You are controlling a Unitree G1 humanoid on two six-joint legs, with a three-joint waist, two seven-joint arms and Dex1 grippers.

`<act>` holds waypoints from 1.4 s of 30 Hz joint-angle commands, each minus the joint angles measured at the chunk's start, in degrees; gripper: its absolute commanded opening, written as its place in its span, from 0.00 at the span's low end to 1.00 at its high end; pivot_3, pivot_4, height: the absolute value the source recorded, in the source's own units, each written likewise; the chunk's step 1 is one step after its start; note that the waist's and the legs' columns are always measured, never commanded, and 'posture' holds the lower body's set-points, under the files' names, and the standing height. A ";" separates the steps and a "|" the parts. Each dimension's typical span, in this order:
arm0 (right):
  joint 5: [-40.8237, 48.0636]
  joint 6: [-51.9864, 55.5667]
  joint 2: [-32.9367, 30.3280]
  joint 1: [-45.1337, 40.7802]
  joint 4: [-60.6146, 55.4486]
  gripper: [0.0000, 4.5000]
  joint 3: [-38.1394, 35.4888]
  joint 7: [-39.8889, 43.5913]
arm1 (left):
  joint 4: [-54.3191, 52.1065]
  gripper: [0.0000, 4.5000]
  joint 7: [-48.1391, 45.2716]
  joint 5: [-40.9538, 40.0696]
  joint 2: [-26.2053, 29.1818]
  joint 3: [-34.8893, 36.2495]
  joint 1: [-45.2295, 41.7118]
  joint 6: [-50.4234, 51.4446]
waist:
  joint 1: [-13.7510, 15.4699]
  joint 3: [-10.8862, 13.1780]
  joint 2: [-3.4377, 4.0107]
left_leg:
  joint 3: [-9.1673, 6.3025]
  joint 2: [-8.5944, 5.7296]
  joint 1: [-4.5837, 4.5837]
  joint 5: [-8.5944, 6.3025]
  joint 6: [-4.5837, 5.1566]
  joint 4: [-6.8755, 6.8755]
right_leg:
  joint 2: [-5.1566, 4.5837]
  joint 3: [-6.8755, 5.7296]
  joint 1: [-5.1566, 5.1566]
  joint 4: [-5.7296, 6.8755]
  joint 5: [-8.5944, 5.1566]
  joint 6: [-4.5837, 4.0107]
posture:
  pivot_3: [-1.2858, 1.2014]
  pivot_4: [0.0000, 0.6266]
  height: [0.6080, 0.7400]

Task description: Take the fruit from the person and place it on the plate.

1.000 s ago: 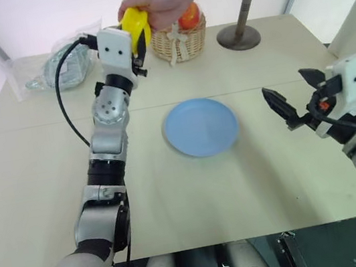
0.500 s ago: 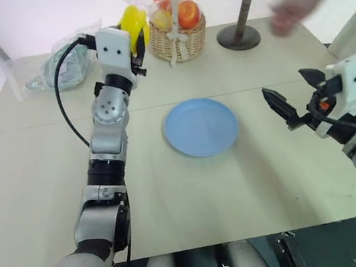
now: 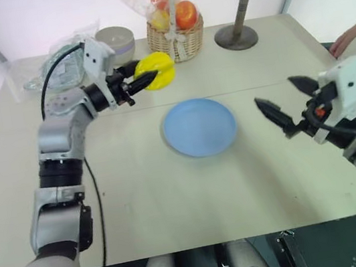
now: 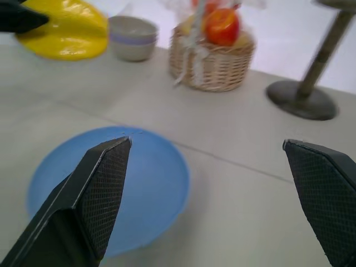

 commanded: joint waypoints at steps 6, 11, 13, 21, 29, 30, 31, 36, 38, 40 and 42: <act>5.44 2.07 -7.08 1.69 -1.28 1.00 2.34 5.47 | 3.44 0.48 -17.80 0.59 -0.66 -6.90 -1.64 -1.26 | 0.34 0.01 -0.02 | 0.00 -0.02 -0.03 -0.01 0.02 0.02 | -0.10 0.01 0.05 -0.10 0.00 0.00 | 0.52 0.24 1.00; 4.45 1.62 -8.32 0.82 0.20 1.00 4.13 6.79 | 9.08 0.48 -21.52 3.99 -2.55 -9.47 -2.79 -5.80 | 0.20 0.01 -0.02 | 0.00 0.00 -0.02 -0.01 0.02 0.02 | -0.07 0.01 0.04 -0.09 0.00 0.00 | 0.52 0.24 1.00; 4.25 1.62 -8.38 0.73 0.38 1.00 4.53 6.95 | 10.88 0.48 -22.18 5.06 -3.34 -10.00 -2.93 -7.38 | 0.26 0.01 -0.02 | 0.00 0.01 -0.02 -0.01 0.02 0.01 | -0.07 0.01 0.03 -0.09 0.00 0.00 | 0.52 0.24 1.00; 2.36 2.30 -8.60 0.83 0.43 1.00 7.06 7.07 | 16.45 0.48 -22.62 8.95 -6.58 -10.28 -2.70 -14.11 | 0.38 0.01 -0.02 | -0.01 0.01 -0.05 -0.01 0.02 0.02 | -0.10 0.03 0.02 -0.10 0.01 0.01 | 0.52 0.24 1.00; 0.12 2.11 -7.75 1.17 -0.16 1.00 8.32 6.62 | 23.61 0.54 -19.94 12.14 -10.22 -9.47 -3.32 -22.78 | 0.37 0.01 -0.03 | -0.02 0.01 -0.07 -0.01 0.03 0.03 | -0.11 0.02 0.00 -0.10 0.01 0.02 | 0.52 0.24 1.00; -0.03 2.11 -7.62 1.16 -0.29 1.00 8.44 6.47 | 24.61 0.62 -19.50 12.46 -10.55 -9.31 -3.49 -23.96 | 0.39 0.01 -0.03 | -0.02 0.01 -0.07 -0.01 0.03 0.02 | -0.12 0.03 0.00 -0.09 0.01 0.02 | 0.52 0.24 1.00; -0.14 2.09 -7.53 1.20 -0.32 1.00 8.43 6.42 | 25.65 0.69 -18.85 12.78 -10.92 -9.13 -3.76 -24.89 | 0.40 0.01 -0.03 | -0.02 0.01 -0.07 -0.01 0.03 0.02 | -0.13 0.03 0.00 -0.09 0.01 0.02 | 0.52 0.24 1.00; -0.52 2.06 -7.43 1.41 -0.32 1.00 7.97 6.32 | 29.14 1.00 -18.49 13.34 -11.57 -8.60 -4.83 -27.39 | 0.37 0.02 -0.03 | -0.04 0.01 -0.08 -0.02 0.03 0.02 | -0.09 0.01 0.00 -0.09 0.01 0.02 | 0.52 0.24 1.00; -0.35 2.14 -7.58 1.68 -0.33 1.00 7.56 6.49 | 29.54 1.00 -18.51 13.02 -11.32 -8.10 -5.56 -27.29 | 0.39 0.02 -0.03 | -0.04 0.01 -0.08 -0.02 0.03 0.02 | -0.09 0.00 0.00 -0.09 0.01 0.02 | 0.52 0.24 1.00; -0.09 2.26 -7.88 1.96 -0.40 1.00 7.16 6.77 | 28.93 1.00 -18.96 11.99 -10.52 -7.00 -6.69 -26.42 | 0.38 0.02 -0.04 | -0.04 0.01 -0.08 -0.02 0.03 0.02 | -0.09 0.00 0.00 -0.09 0.01 0.02 | 0.52 0.24 1.00; 0.14 2.31 -8.37 2.43 -0.37 1.00 6.49 7.36 | 27.45 1.00 -19.58 10.38 -9.30 -5.43 -8.33 -23.56 | 0.39 0.04 -0.07 | -0.04 0.01 -0.10 -0.02 0.03 0.03 | -0.08 0.00 -0.01 -0.09 0.01 0.02 | 0.52 0.24 1.00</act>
